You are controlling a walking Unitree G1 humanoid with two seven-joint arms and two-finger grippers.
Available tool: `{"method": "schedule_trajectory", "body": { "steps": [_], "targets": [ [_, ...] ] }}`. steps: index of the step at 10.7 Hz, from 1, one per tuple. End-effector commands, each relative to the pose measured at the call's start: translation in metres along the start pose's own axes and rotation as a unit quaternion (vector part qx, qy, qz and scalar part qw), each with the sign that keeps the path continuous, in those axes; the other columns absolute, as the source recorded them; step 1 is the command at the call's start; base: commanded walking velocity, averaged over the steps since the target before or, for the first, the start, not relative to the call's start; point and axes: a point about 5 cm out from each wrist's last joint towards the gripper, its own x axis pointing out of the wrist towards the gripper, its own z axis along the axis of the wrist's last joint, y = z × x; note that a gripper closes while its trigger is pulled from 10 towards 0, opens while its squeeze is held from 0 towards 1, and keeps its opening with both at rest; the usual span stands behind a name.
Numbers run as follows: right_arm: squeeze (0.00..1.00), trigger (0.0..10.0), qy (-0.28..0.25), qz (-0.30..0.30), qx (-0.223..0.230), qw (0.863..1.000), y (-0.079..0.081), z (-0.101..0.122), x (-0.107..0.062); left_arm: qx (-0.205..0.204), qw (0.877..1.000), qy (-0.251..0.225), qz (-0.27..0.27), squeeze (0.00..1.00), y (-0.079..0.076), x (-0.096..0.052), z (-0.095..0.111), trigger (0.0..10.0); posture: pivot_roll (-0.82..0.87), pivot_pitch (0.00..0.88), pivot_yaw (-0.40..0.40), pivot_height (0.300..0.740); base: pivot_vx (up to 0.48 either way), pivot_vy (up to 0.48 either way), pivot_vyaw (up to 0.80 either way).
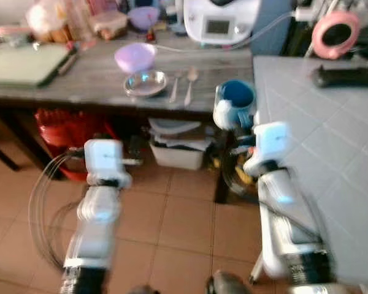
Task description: Setting the table
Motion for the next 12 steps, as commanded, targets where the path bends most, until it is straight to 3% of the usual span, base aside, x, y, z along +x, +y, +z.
{"method": "schedule_trajectory", "body": {
  "steps": [1, 12],
  "targets": [
    [0.00, 10.0, -0.024, 0.011, 0.006, 1.000, 0.007, 0.011, 0.005, 0.016, 1.000, -0.008, 0.012, 0.00, 0.010, 0.001, 0.003, 10.0, -0.04, 0.039, 0.043, 0.740, 0.446, 0.000, 0.00],
    [0.00, 10.0, -0.053, 0.002, -0.013, 0.999, 0.005, 0.020, 0.016, 0.008, 1.000, -0.028, -0.004, 0.00, 0.007, 0.005, 0.012, 10.0, -0.03, 0.034, 0.060, 0.740, 0.469, 0.000, 0.00]
  ]
}}
